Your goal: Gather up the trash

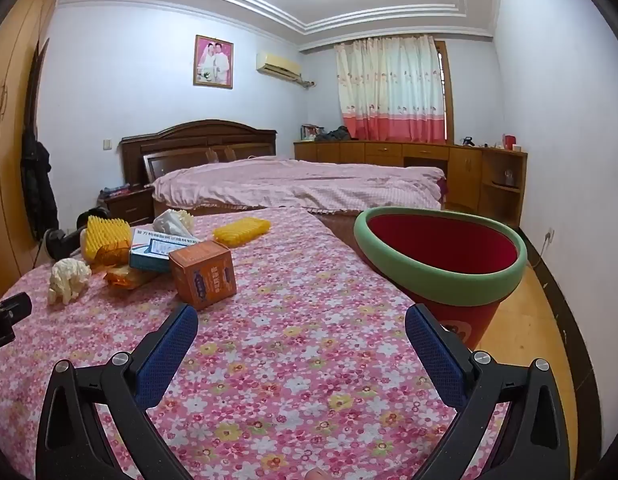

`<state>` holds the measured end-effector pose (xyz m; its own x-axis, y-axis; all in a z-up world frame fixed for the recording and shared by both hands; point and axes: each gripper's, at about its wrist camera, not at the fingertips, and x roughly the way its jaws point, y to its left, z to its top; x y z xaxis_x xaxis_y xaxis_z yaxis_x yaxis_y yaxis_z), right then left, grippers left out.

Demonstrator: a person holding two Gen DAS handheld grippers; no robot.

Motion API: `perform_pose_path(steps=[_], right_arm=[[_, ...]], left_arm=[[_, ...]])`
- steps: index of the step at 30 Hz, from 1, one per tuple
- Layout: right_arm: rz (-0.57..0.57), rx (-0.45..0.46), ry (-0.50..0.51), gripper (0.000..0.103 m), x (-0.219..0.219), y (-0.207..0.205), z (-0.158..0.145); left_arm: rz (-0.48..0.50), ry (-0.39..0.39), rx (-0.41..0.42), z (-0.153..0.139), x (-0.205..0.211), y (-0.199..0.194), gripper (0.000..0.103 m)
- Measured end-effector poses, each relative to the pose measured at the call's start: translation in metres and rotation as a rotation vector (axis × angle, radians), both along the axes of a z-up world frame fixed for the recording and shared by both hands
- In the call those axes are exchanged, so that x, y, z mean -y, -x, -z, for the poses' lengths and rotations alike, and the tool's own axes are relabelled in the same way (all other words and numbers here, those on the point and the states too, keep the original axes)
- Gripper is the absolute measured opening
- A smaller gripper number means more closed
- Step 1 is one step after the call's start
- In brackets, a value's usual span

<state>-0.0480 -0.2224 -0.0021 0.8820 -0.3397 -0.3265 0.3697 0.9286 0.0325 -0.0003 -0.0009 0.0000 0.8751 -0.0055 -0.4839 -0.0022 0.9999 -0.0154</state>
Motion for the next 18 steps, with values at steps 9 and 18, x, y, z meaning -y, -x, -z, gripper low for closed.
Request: perform_pose_path(steps=[9, 18], right_arm=[[0.001, -0.009, 0.005, 0.103, -0.0009, -0.0011, -0.0001], [0.000, -0.008, 0.006, 0.103, 0.0004, 0.0010, -0.0002]], left_arm=[[0.001, 0.011, -0.007, 0.0002, 0.0000, -0.0002, 0.099], [0.002, 0.008, -0.005, 0.0001, 0.0012, 0.0002, 0.099]])
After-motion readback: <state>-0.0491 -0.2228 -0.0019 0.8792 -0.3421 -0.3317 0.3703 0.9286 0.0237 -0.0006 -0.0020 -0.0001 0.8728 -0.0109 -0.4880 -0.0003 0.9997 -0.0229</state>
